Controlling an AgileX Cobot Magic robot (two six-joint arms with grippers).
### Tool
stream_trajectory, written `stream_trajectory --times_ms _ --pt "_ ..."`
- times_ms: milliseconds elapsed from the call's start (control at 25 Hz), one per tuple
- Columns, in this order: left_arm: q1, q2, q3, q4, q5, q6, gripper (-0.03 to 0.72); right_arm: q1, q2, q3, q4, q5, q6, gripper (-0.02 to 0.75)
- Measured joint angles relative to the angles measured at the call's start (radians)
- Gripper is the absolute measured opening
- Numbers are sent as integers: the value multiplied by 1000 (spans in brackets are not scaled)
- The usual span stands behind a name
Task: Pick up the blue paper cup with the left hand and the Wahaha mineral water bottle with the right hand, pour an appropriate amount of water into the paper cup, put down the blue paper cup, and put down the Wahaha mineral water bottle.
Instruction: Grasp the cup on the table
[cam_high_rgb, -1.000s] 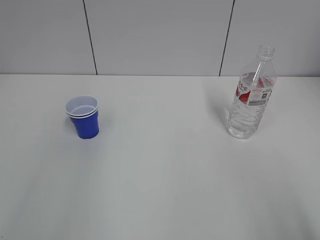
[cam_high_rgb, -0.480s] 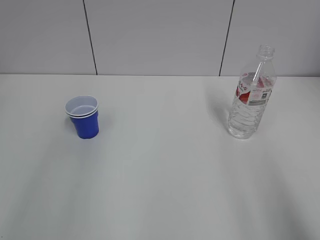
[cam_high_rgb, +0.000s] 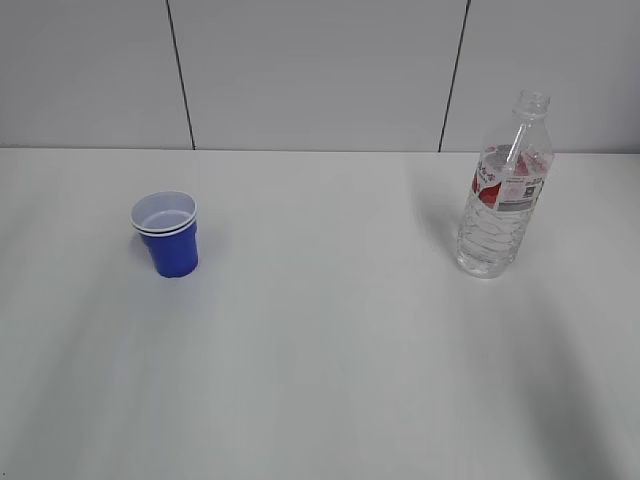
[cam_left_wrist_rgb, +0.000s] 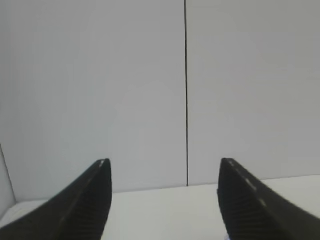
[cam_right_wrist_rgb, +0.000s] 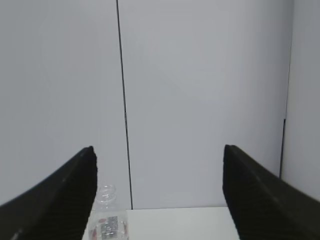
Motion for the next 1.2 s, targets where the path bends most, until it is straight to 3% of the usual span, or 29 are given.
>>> stream_trajectory --times_ms 200,520,840,1080,1200 --pt "0 255 0 21 -231 -88 500 0 161 0 -46 -111 0 587" --pt "0 621 0 212 -616 -142 499 0 273 0 -112 -195 0 587" --pt "-7 915 -8 229 -646 -146 499 0 390 0 -192 -292 84 587" --pt "-82 1005 -14 231 -654 -117 499 0 522 0 -523 -354 226 587" --pt "-112 1063 -20 229 -654 -109 499 0 597 0 -618 -367 305 587"
